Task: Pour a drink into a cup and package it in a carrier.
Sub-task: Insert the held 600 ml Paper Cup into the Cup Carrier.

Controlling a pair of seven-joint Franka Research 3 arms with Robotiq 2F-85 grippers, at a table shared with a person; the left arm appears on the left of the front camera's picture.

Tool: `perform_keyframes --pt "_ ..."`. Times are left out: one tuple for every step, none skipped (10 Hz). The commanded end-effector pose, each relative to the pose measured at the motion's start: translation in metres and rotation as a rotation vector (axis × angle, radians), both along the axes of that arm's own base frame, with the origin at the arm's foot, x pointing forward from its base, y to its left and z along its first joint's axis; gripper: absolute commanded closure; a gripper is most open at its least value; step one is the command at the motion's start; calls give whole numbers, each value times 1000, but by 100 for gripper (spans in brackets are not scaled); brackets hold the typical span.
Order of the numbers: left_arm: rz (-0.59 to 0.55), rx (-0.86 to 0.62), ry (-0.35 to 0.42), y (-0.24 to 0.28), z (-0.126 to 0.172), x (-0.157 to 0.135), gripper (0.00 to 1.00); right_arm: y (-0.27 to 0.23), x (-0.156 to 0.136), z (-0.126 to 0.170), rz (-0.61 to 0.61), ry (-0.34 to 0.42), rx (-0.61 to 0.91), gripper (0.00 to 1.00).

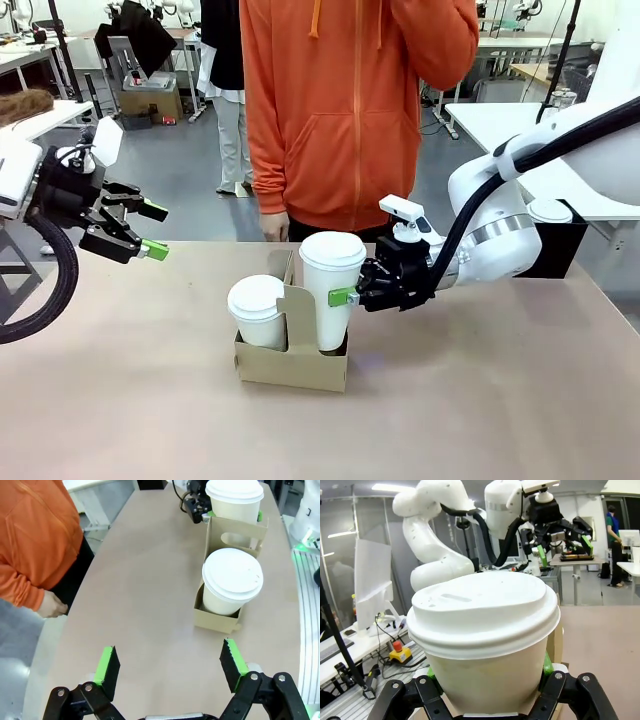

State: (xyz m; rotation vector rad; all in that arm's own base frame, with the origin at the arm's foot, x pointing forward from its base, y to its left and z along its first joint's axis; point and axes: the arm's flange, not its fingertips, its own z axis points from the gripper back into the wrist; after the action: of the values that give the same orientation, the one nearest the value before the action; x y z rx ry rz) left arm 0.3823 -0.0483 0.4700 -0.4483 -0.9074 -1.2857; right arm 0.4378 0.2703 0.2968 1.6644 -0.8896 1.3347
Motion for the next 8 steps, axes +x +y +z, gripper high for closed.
perform_keyframes --pt "8 -22 6 -2 3 1 0 3 5 -11 19 -57 0 19" --pt "8 -22 6 -2 3 1 0 3 4 -17 33 -63 -7 19" --pt "8 -22 6 -2 3 1 0 3 5 -24 42 -67 -14 19" --pt "8 -22 6 -2 3 1 0 4 6 -31 54 -75 -21 19" --pt "8 -22 6 -2 3 1 0 5 5 -37 59 -82 -27 19" --pt "8 -22 6 -2 3 1 0 6 5 -41 62 -94 -32 19" --pt "8 -22 6 -2 3 1 0 7 6 -43 62 -97 -37 19" --pt "8 -22 6 -2 3 1 0 7 6 -43 64 -110 -43 19"
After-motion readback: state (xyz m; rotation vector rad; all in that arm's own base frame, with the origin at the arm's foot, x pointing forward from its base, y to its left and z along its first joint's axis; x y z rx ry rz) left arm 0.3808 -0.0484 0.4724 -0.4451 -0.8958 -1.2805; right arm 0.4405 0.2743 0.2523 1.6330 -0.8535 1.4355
